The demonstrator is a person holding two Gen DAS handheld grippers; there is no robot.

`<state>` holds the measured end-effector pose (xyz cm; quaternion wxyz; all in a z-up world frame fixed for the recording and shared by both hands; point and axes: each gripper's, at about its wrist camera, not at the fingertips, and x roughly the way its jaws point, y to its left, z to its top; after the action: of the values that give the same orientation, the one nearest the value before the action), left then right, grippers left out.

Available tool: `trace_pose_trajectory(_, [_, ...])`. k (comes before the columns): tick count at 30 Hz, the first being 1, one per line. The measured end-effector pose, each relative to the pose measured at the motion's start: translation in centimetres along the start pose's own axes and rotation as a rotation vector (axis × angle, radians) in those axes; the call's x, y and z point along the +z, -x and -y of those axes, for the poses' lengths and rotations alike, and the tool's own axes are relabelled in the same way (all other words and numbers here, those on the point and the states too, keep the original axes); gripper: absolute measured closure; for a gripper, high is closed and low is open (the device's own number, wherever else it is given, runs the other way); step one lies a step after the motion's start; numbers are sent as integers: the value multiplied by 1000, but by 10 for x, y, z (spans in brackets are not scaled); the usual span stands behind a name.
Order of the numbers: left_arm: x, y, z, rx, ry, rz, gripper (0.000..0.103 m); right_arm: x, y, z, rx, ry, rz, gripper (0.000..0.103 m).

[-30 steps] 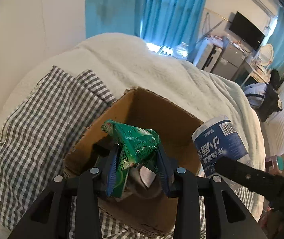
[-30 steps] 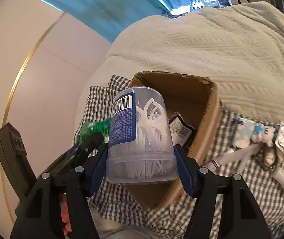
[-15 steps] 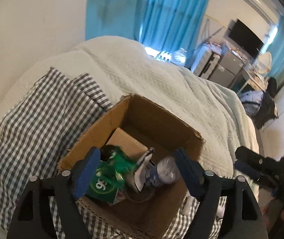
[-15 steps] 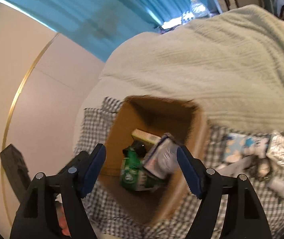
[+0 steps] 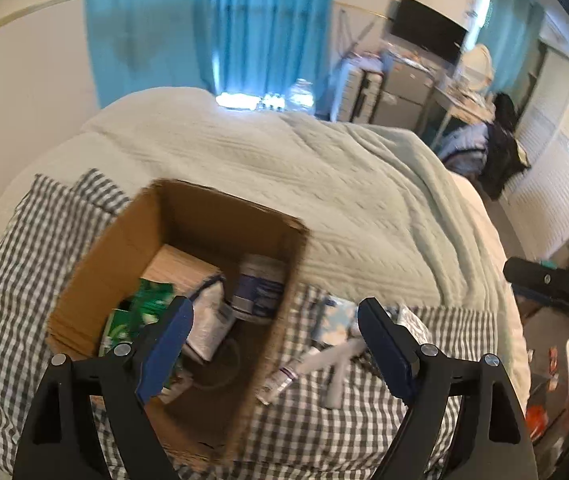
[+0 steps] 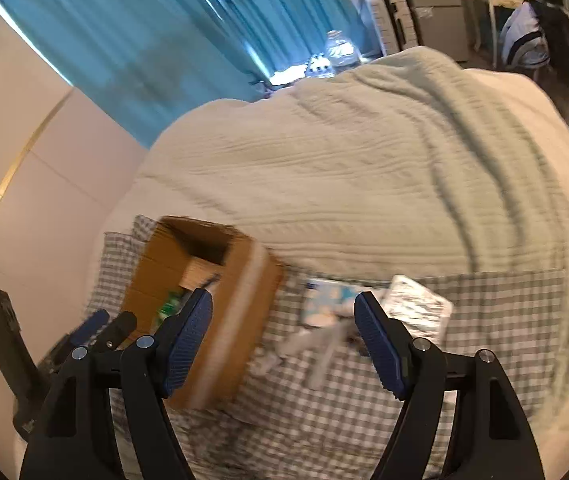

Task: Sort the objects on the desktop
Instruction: 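Move the right gripper to the white plastic cylinder and close on it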

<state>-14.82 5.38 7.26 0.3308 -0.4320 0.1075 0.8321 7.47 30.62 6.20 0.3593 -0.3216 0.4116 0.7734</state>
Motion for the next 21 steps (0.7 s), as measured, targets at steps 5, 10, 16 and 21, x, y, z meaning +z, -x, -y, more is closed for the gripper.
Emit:
trace_pose_trajectory(5, [-22,-14,42,-31,-61,-3,15,-10,7,34,-104,75,-20,30])
trace_pose_trajectory(10, [-51,-40,77,-62,-96,-38,15,-23,-9,73,-145,82,-97,30])
trace_pose_trajectory(16, [-88,-75,104,-32,-154,-93,15,-39,-39,89,-167,163,-182,30])
trace_pose_trajectory(21, [-111,-108,98,-27,-97,-161,15,-56,-67,95,-193,277,-250,30])
